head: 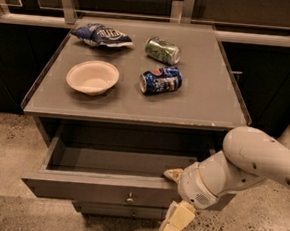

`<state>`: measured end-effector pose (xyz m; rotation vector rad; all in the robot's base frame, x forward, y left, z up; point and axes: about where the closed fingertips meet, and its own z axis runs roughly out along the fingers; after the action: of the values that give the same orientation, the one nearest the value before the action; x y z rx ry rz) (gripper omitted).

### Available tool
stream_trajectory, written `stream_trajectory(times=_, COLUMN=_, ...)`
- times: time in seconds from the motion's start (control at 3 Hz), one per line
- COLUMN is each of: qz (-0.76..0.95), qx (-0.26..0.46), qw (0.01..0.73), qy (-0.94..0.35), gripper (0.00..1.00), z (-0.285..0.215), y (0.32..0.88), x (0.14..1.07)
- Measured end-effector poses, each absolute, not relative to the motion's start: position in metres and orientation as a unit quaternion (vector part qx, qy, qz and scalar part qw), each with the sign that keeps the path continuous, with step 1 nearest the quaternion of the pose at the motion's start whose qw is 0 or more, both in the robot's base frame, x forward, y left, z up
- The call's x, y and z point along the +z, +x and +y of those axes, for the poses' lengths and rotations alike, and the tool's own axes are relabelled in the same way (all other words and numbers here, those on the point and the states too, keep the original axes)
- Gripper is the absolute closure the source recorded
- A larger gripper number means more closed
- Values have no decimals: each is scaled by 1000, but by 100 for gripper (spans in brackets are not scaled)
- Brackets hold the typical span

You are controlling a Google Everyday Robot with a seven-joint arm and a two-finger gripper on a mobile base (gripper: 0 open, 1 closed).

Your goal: Open top drawer

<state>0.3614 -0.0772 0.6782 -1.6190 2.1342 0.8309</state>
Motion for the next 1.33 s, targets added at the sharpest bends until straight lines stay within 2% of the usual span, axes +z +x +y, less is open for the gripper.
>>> stream_trajectory(times=0.67, qz=751, qx=310, qw=158, qy=-562, gripper=0, z=-77, y=360, x=667)
stream_trajectory(times=1.0, qz=749, qx=297, qw=136, qy=-577, gripper=0, z=-82, y=357, x=680)
stream_trajectory(times=1.33, qz=737, qx=319, qw=80, qy=-590, gripper=0, z=-85, y=338, x=686)
